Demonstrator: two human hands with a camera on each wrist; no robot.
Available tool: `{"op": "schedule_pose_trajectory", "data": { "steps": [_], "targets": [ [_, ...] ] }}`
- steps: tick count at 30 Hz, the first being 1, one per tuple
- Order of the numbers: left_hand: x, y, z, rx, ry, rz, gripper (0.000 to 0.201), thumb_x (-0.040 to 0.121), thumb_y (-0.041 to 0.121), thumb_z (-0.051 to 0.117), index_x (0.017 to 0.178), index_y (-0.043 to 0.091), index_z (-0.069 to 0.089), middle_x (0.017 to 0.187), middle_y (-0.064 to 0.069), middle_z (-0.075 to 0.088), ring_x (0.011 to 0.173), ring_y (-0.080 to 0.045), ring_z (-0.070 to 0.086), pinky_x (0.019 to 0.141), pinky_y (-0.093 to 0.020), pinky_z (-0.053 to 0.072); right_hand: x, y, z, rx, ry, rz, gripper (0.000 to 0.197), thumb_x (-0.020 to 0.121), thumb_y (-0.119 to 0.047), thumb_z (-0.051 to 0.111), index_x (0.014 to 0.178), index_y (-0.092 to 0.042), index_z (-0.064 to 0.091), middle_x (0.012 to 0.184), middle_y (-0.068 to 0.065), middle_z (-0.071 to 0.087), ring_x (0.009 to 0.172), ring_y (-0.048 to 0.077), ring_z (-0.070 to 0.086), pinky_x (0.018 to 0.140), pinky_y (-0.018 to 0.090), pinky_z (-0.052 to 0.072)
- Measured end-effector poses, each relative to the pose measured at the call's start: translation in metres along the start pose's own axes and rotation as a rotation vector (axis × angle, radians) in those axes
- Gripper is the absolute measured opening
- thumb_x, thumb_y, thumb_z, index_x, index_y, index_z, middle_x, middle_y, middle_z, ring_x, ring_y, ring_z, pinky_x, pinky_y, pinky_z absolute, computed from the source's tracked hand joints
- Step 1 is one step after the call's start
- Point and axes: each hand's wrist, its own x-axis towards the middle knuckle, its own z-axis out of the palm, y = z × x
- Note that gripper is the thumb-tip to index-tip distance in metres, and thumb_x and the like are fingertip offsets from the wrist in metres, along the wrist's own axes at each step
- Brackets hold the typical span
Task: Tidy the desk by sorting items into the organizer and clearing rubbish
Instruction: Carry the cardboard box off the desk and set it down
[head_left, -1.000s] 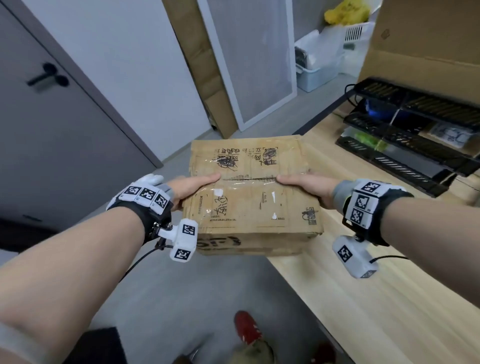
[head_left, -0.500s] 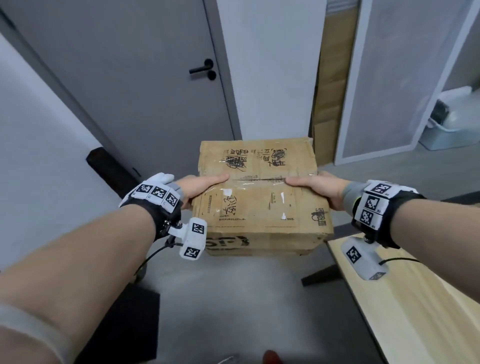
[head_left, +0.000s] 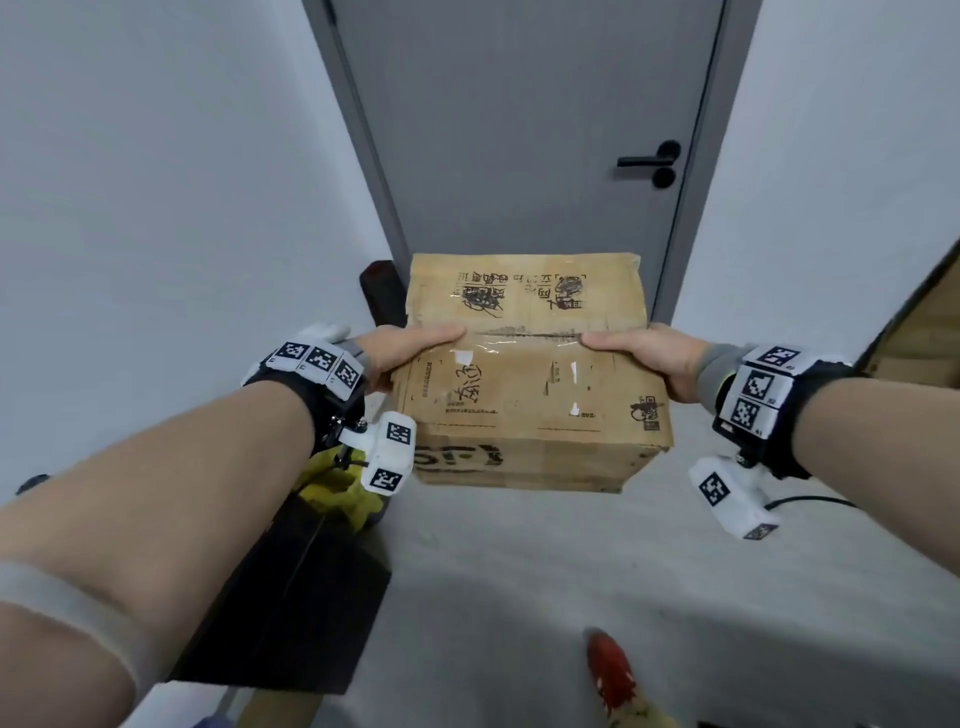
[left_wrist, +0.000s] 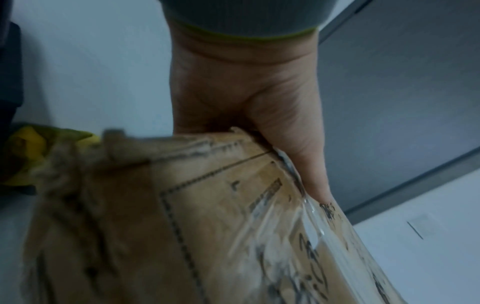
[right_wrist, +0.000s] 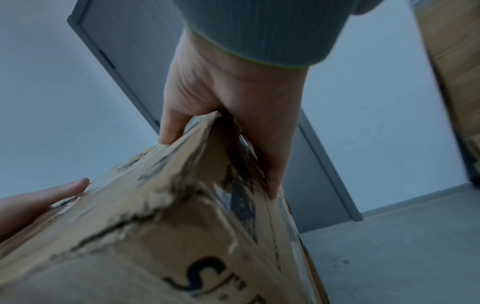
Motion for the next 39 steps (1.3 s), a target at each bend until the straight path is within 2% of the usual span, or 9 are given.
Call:
{"op": "schedule_pose_trajectory", "data": {
  "steps": [9,12,17,22,26,28,31,34,39],
  "targets": [
    [0.083,0.02,-0.07,-0.202,0.142,-0.046,0.071,0.067,0.057,0.082,0.12,0.013,0.065,0.105,-0.006,0.076,0.098,-0.022,0.073,0.095,-0.043,0.055,0.164,-0.104,0.017,-0.13,-0.199,-0.024,0.051,0.077,-0.031,0.082,0.122,-0.014,0.065,0.104,0.01,0.076,0.092,0.027,0.075,0.077,0.043,0.06],
    [0.111,0.011,-0.097,-0.288,0.194,-0.06,0.07,0.065,0.053,0.085,0.118,0.011,0.065,0.103,-0.007,0.076,0.096,-0.023,0.074,0.092,-0.044,0.056,0.217,-0.132,0.04,-0.179,-0.248,-0.015,0.051,0.077,-0.029,0.083,0.122,-0.014,0.064,0.103,0.01,0.077,0.091,0.028,0.075,0.075,0.043,0.06],
    [0.181,-0.019,-0.157,-0.393,0.262,-0.125,0.078,0.056,0.051,0.09,0.117,0.01,0.065,0.102,-0.008,0.076,0.094,-0.025,0.074,0.09,-0.045,0.057,0.327,-0.162,0.099,-0.275,-0.327,0.025,0.052,0.073,-0.028,0.085,0.12,-0.016,0.065,0.101,0.011,0.077,0.092,0.031,0.074,0.084,0.053,0.058],
    [0.289,-0.062,-0.222,-0.471,0.277,-0.172,0.083,0.045,0.052,0.094,0.113,0.012,0.068,0.101,-0.008,0.076,0.093,-0.027,0.074,0.088,-0.048,0.057,0.457,-0.178,0.163,-0.351,-0.358,0.082,0.052,0.072,-0.026,0.085,0.12,-0.019,0.064,0.101,0.008,0.077,0.095,0.029,0.072,0.076,0.045,0.059],
    [0.364,-0.097,-0.252,-0.547,0.3,-0.246,0.076,0.05,0.046,0.095,0.112,0.013,0.068,0.103,-0.005,0.076,0.095,-0.025,0.073,0.087,-0.047,0.058,0.554,-0.18,0.205,-0.4,-0.434,0.141,0.062,0.069,-0.022,0.086,0.125,-0.021,0.06,0.106,0.01,0.075,0.096,0.03,0.073,0.068,0.043,0.06],
    [0.403,-0.119,-0.262,-0.602,0.303,-0.294,0.085,0.04,0.05,0.097,0.111,0.013,0.069,0.103,-0.004,0.076,0.095,-0.025,0.073,0.087,-0.046,0.058,0.603,-0.177,0.226,-0.434,-0.49,0.168,0.064,0.069,-0.02,0.086,0.127,-0.021,0.059,0.108,0.011,0.075,0.097,0.031,0.073,0.072,0.046,0.06],
    [0.417,-0.136,-0.249,-0.617,0.252,-0.31,0.097,0.027,0.054,0.098,0.111,0.015,0.069,0.101,-0.002,0.077,0.093,-0.023,0.074,0.087,-0.046,0.058,0.621,-0.158,0.224,-0.486,-0.523,0.187,0.079,0.057,-0.026,0.094,0.128,-0.022,0.059,0.111,0.009,0.074,0.101,0.031,0.071,0.083,0.052,0.058],
    [0.461,-0.167,-0.251,-0.682,0.271,-0.388,0.097,0.028,0.053,0.097,0.113,0.018,0.067,0.102,-0.001,0.076,0.094,-0.021,0.073,0.087,-0.046,0.059,0.683,-0.138,0.248,-0.563,-0.583,0.243,0.091,0.045,-0.034,0.098,0.127,-0.025,0.06,0.113,0.007,0.074,0.105,0.03,0.07,0.09,0.055,0.055],
    [0.547,-0.223,-0.229,-0.824,0.37,-0.486,0.093,0.033,0.048,0.097,0.115,0.017,0.067,0.106,0.0,0.075,0.101,-0.02,0.07,0.092,-0.044,0.056,0.806,-0.091,0.291,-0.663,-0.676,0.336,0.092,0.046,-0.033,0.099,0.128,-0.031,0.057,0.116,0.005,0.073,0.107,0.028,0.069,0.093,0.055,0.054]
  ]
}}
